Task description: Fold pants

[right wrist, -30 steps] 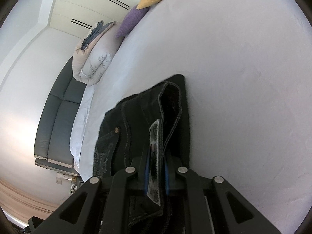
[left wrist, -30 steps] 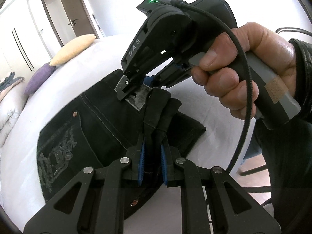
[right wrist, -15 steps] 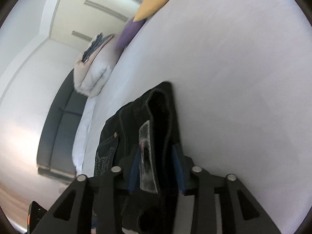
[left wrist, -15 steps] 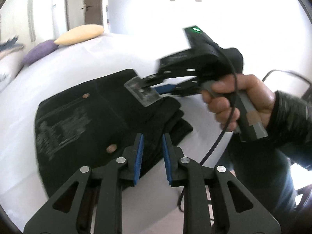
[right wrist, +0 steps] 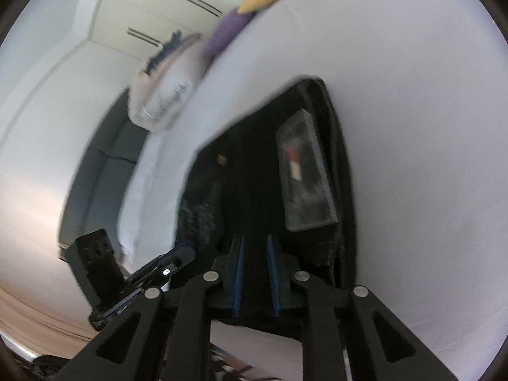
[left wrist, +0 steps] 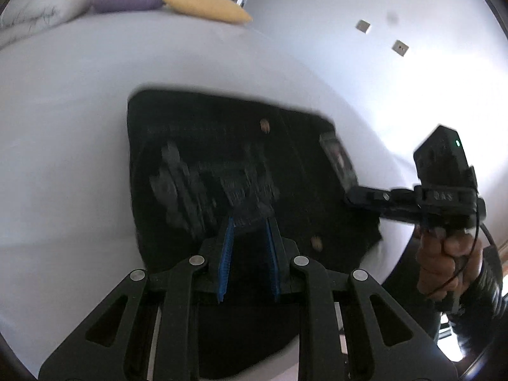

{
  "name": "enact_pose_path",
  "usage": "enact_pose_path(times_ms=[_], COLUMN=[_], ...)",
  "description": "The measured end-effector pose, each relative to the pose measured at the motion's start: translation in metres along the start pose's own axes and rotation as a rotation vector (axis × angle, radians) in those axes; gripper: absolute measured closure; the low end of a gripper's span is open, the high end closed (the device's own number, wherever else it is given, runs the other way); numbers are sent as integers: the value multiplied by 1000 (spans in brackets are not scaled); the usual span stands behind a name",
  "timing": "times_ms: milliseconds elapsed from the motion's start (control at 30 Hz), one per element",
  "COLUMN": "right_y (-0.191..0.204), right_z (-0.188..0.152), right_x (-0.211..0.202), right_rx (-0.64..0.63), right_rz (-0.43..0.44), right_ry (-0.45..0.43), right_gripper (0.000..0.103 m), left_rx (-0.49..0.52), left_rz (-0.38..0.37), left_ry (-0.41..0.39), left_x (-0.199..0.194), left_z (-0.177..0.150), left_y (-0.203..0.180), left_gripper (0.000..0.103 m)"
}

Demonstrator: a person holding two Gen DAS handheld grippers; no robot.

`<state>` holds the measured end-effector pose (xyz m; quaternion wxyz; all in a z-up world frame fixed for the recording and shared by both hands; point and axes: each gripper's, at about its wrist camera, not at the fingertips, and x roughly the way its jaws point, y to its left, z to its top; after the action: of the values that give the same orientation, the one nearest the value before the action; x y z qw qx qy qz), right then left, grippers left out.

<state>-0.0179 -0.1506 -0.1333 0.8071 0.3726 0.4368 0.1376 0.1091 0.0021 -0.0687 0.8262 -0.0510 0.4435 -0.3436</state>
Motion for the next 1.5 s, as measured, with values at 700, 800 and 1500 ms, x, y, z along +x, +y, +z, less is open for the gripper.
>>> enact_pose_path(times_ms=[700,800,1500], right_y=[-36,-38,-6], right_z=[-26,-27,-19], right_x=[-8,-7,-22], right_rx=[69,83,37], right_rz=[107,122,77], right_ry=[-27,-28,-35], right_gripper=[103,103,99], left_rx=[-81,-199,-257], left_rz=[-218,-290,-464], left_ry=[-31,83,1], left_x=[15,56,-18], left_z=[102,102,-33], left_y=[57,86,87], left_gripper=[84,84,84])
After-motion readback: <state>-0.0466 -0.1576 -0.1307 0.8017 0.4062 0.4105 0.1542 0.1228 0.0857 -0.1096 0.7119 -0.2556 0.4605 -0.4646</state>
